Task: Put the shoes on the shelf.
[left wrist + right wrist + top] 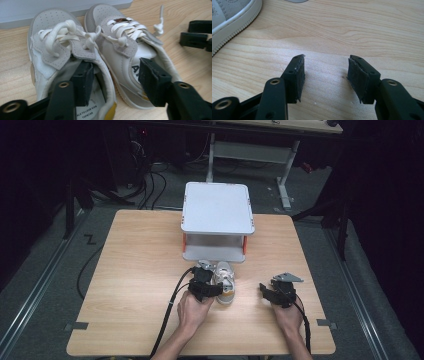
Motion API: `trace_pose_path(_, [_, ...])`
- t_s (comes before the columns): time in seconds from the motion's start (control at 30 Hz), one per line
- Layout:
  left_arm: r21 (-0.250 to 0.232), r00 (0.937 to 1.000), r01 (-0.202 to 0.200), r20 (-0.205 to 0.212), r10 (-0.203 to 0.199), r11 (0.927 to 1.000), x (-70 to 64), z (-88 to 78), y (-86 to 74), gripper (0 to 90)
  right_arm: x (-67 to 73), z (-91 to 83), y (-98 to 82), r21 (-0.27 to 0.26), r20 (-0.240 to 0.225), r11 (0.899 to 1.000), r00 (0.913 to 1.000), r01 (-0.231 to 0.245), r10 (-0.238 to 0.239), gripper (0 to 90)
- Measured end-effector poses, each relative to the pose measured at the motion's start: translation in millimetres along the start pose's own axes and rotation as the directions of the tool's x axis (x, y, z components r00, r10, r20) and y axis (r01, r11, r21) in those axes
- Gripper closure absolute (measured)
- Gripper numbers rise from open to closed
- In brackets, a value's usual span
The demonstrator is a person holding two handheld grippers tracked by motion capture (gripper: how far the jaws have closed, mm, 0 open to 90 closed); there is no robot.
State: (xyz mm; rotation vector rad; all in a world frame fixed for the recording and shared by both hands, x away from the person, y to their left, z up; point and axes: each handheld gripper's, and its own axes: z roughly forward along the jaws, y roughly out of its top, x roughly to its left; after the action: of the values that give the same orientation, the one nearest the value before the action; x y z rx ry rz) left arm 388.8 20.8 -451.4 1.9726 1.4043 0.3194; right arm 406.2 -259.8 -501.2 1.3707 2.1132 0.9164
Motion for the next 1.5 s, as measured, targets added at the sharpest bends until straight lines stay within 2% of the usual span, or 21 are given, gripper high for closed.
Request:
trace_pose_path(0.2, [-0.008, 0.9979, -0.059, -0.029, 0.059, 0.9982, -6.1, 0.9, -0.4, 59.4, 0.0, 0.0, 0.0, 0.0, 0.0, 1.0, 1.0, 0.0, 0.0, 47.8])
trace_pose_path(0.3, [-0.007, 0.9964, -0.075, -0.041, 0.074, 0.9972, -8.6, 0.7, -0.7, 65.5, 0.0, 0.0, 0.0, 0.0, 0.0, 1.0, 1.0, 0.0, 0.0, 47.8])
trace_pose_path(0.5, [0.0, 0.9978, -0.061, -0.027, 0.061, 0.9981, -6.6, -2.1, -0.8, 73.8, 0.1, 0.0, 0.0, 0.0, 0.0, 1.0, 1.0, 0.001, -0.001, 47.7])
trace_pose_path(0.6, [-0.005, 0.9971, -0.065, -0.039, 0.065, 0.9979, -5.6, -4.7, -2.6, 79.5, 0.0, 0.0, 0.0, 0.0, 0.0, 1.0, 1.0, 0.0, 0.0, 47.7])
trace_pose_path(0.73, [-0.017, 0.9982, -0.055, -0.022, 0.055, 0.9983, -2.2, -6.7, -5.7, 80.9, 0.0, 0.1, 0.0, 0.0, -0.001, 1.0, 1.0, 0.0, 0.0, 47.5])
trace_pose_path(0.9, [-0.025, 0.9967, -0.08, -0.017, 0.079, 0.9965, -2.6, -9.5, -8.4, 81.6, 0.0, 0.2, 0.2, 0.001, -0.002, 1.0, 1.0, -0.003, 0.003, 46.8])
trace_pose_path(1.13, [-0.047, 0.996, -0.086, 0.022, 0.087, 0.9952, 1.1, -19.3, -11.1, 82.2, -0.3, 0.4, 0.4, 0.001, -0.003, 1.0, 1.0, 0.0, 0.0, 46.3])
trace_pose_path(1.5, [-0.09, 0.9916, -0.122, 0.034, 0.125, 0.9885, 8.1, -35.5, 3.6, 82.3, -0.6, 0.5, 0.5, 0.002, -0.004, 1.0, 1.0, 0.001, -0.001, 46.3])
